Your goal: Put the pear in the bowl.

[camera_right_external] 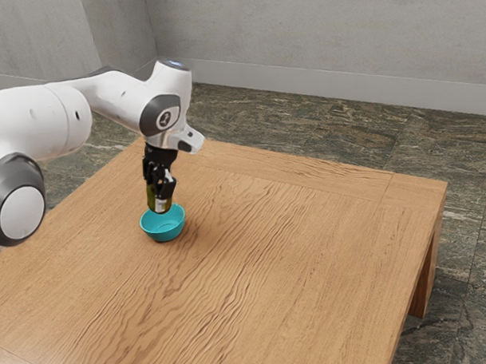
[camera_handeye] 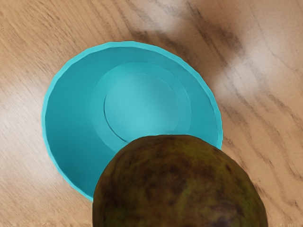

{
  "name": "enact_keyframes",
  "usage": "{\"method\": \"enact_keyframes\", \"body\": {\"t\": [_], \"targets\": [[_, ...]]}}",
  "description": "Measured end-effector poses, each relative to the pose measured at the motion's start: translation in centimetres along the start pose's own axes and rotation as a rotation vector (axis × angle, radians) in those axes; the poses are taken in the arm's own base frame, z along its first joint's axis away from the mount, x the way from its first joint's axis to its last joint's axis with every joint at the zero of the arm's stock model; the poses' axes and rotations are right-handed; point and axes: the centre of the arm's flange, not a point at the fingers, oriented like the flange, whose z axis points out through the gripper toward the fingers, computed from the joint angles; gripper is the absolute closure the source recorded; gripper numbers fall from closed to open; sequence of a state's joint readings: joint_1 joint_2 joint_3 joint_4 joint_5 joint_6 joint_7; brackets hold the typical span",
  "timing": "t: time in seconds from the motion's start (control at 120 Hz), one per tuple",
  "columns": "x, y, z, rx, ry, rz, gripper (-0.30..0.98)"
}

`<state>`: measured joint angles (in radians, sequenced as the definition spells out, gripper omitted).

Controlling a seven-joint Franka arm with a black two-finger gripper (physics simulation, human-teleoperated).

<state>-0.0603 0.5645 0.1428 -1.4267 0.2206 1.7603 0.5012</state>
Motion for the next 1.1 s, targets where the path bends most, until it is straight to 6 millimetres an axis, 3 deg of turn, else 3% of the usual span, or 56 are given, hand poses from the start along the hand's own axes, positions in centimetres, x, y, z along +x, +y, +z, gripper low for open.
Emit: {"method": "enact_keyframes", "body": {"t": [0.108, 0.358, 0.458, 0.667, 0.792, 1.017, 1.1], "targets": [[-0.7, -1.4, 1.0, -0.001, -0.013, -0.016, 0.78], [0.6, -2.1, 2.4, 0.017, -0.021, -0.009, 0.79], [0.7, -2.0, 2.4, 0.014, -0.020, -0.005, 0.72], [0.7, -1.7, 2.4, -0.011, -0.018, 0.003, 0.36], [0.7, -1.6, 2.5, -0.026, -0.020, 0.010, 0.22], [0.7, -1.3, 2.2, -0.034, -0.019, 0.023, 0.08], [0.5, -1.1, 0.8, -0.028, -0.001, 0.028, 0.05]]}}
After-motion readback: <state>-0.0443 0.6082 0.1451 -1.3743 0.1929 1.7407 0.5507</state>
